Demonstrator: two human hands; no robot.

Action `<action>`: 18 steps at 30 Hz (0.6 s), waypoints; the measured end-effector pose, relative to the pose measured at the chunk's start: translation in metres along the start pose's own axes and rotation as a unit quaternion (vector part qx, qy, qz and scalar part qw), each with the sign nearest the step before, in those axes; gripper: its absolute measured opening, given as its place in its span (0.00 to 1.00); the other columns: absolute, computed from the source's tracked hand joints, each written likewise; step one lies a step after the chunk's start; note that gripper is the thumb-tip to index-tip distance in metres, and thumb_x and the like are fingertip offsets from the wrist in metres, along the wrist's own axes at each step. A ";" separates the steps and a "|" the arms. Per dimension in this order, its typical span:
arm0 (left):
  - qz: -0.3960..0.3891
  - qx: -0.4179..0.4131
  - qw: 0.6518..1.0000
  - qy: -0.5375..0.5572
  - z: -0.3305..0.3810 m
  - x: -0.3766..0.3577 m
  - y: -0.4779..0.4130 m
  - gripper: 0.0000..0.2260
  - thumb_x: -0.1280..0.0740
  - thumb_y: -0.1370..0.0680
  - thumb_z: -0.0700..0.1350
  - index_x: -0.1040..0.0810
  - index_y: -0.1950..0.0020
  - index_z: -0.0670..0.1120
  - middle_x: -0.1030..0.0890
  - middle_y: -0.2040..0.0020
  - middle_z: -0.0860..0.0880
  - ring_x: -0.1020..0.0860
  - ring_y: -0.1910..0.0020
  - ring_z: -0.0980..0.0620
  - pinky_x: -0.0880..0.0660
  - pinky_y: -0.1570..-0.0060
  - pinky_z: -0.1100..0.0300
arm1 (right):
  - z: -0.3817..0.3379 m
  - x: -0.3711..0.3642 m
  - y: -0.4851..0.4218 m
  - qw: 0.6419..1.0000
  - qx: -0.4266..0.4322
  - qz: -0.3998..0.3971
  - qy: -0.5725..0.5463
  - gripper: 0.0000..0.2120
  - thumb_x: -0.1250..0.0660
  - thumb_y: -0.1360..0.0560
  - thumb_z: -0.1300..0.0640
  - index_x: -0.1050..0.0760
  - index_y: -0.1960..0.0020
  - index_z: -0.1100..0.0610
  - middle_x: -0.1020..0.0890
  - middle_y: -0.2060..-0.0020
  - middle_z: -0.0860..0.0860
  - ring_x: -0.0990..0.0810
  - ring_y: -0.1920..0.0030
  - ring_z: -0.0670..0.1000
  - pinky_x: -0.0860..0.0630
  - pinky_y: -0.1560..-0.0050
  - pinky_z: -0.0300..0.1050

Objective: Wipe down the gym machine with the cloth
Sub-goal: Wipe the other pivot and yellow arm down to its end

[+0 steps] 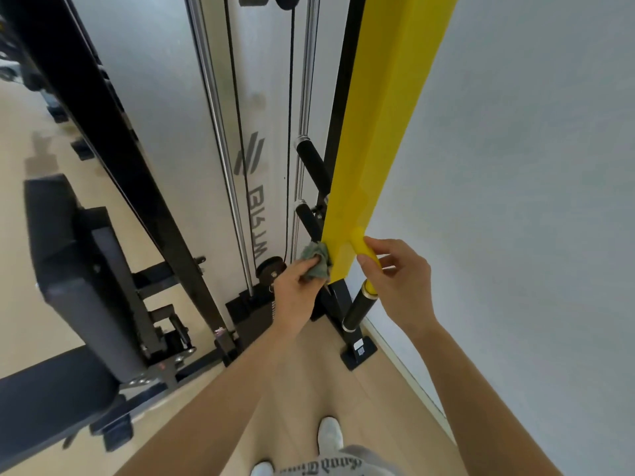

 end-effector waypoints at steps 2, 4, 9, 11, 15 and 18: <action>-0.036 0.057 0.998 -0.006 -0.010 -0.001 0.006 0.16 0.27 0.24 0.35 0.19 0.37 0.44 0.19 0.49 0.55 0.19 0.50 0.66 0.24 0.52 0.74 | 0.002 0.001 -0.001 1.000 -0.006 0.000 -0.002 0.11 0.26 0.24 0.56 0.17 0.43 0.51 0.16 0.50 0.44 0.19 0.56 0.45 0.22 0.56 0.34; -0.072 0.089 0.993 -0.001 -0.017 0.001 0.009 0.15 0.27 0.24 0.35 0.19 0.38 0.45 0.19 0.52 0.58 0.19 0.53 0.69 0.26 0.54 0.76 | 0.004 0.002 -0.001 1.000 -0.010 -0.005 -0.009 0.11 0.26 0.24 0.56 0.17 0.42 0.52 0.16 0.50 0.44 0.19 0.56 0.46 0.21 0.56 0.36; -0.078 0.090 0.983 -0.137 -0.030 0.021 0.011 0.12 0.22 0.27 0.46 0.16 0.44 0.52 0.18 0.51 0.59 0.20 0.51 0.63 0.25 0.52 0.72 | 0.007 -0.002 -0.001 1.000 -0.008 -0.013 -0.018 0.12 0.26 0.24 0.55 0.17 0.41 0.52 0.15 0.51 0.44 0.18 0.57 0.48 0.20 0.57 0.37; -0.088 0.025 0.966 -0.243 -0.022 0.031 0.006 0.13 0.22 0.28 0.48 0.18 0.45 0.53 0.20 0.49 0.58 0.24 0.53 0.62 0.31 0.55 0.74 | 0.008 -0.004 0.000 1.000 -0.008 -0.009 -0.021 0.12 0.26 0.24 0.56 0.17 0.41 0.52 0.15 0.51 0.45 0.18 0.57 0.48 0.20 0.57 0.36; -0.099 -0.075 0.954 -0.274 0.008 0.041 -0.008 0.14 0.23 0.28 0.46 0.20 0.44 0.51 0.21 0.49 0.56 0.24 0.53 0.59 0.24 0.51 0.64 | 0.008 -0.009 0.002 0.999 -0.012 -0.008 -0.033 0.12 0.26 0.24 0.55 0.17 0.41 0.51 0.15 0.51 0.44 0.19 0.58 0.47 0.20 0.58 0.36; -0.050 -0.053 0.981 -0.182 0.030 0.041 -0.014 0.15 0.22 0.29 0.46 0.18 0.44 0.53 0.19 0.49 0.57 0.21 0.51 0.58 0.21 0.49 0.59 | 0.006 -0.010 0.003 0.999 -0.015 -0.011 -0.043 0.12 0.26 0.24 0.56 0.17 0.41 0.52 0.15 0.51 0.45 0.19 0.59 0.46 0.20 0.58 0.36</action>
Point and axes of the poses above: each hand's wrist, its own y-axis away from the middle knuckle, its own x-axis out of the back of the hand, z = x × y, the point moved 2 cm from there along -y, towards the middle knuckle
